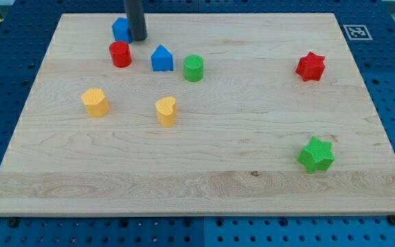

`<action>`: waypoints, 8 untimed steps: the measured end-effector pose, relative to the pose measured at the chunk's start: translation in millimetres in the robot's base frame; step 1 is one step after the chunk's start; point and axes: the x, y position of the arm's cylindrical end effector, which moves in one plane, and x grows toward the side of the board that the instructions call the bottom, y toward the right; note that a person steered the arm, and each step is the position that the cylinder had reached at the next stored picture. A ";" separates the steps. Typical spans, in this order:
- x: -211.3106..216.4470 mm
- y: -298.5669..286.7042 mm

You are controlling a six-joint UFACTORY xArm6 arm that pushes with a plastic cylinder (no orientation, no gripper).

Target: Push the red circle into the blue triangle

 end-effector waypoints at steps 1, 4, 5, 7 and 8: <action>0.0 -16.8; 0.0 72.5; 0.0 82.4; 37.9 142.2; 40.4 135.0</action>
